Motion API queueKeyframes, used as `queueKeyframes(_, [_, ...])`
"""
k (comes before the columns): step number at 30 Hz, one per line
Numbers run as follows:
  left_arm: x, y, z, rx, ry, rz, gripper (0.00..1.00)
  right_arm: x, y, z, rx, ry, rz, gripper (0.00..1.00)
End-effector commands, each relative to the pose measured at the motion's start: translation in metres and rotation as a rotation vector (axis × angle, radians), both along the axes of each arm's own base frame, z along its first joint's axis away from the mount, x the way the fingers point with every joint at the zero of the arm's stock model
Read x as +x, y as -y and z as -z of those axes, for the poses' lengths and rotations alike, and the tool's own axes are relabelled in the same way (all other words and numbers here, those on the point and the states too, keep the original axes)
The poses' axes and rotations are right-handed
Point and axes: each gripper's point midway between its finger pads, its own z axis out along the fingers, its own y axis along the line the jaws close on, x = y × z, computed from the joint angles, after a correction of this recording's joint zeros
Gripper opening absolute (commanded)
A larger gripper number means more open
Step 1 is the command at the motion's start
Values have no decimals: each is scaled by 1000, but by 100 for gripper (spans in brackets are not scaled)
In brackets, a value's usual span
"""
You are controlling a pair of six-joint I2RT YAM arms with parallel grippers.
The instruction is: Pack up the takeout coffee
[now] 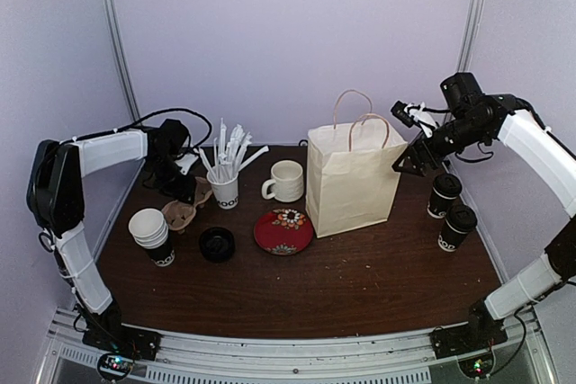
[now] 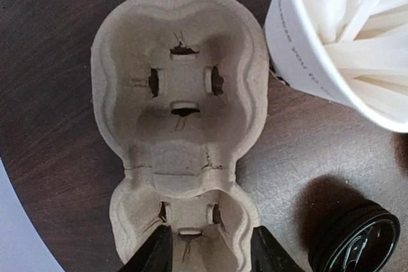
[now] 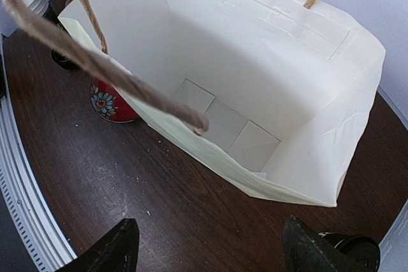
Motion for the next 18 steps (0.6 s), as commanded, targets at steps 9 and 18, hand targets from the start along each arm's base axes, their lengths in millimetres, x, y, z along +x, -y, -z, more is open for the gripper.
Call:
queueKeyframes(9, [-2,-11,-13,10,185,36,45,1,-6,7,28,-22,0,80])
queueKeyframes(18, [1,-42,-12,44,156,-40,45,1,-10,9,50,-34,-5,80])
